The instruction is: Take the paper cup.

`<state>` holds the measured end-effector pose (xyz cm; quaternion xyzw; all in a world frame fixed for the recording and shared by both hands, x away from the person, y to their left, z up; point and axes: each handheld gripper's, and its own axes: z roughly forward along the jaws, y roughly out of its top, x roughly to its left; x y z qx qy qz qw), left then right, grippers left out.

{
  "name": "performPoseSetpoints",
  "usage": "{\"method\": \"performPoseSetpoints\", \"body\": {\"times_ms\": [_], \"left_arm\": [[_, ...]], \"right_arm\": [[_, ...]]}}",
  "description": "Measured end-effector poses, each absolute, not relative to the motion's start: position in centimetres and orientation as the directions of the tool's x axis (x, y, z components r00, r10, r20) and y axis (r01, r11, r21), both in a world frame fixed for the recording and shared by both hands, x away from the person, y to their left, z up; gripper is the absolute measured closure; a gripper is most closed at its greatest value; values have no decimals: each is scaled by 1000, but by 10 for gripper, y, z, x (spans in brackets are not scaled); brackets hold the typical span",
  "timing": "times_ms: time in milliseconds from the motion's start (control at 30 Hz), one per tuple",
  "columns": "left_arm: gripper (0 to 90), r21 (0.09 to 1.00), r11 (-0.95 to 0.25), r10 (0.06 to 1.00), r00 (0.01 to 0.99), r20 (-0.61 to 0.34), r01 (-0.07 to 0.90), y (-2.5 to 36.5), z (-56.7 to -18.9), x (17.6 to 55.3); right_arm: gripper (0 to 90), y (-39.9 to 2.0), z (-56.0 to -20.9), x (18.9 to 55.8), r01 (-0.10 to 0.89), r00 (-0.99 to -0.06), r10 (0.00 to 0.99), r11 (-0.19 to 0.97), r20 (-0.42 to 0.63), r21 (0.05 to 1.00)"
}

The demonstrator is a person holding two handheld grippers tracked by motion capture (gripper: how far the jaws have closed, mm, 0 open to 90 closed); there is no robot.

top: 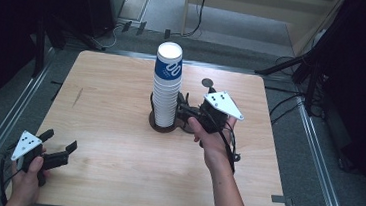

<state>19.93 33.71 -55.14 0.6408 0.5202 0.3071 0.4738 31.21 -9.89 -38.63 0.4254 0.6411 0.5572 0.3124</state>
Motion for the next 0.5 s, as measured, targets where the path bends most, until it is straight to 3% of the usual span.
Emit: {"method": "performPoseSetpoints", "body": {"times_ms": [500], "left_arm": [[68,926,-14,956,275,-98,378,338,-551,199]], "right_arm": [[19,-82,-380,322,209,-462,881,-7,105,978]]}}
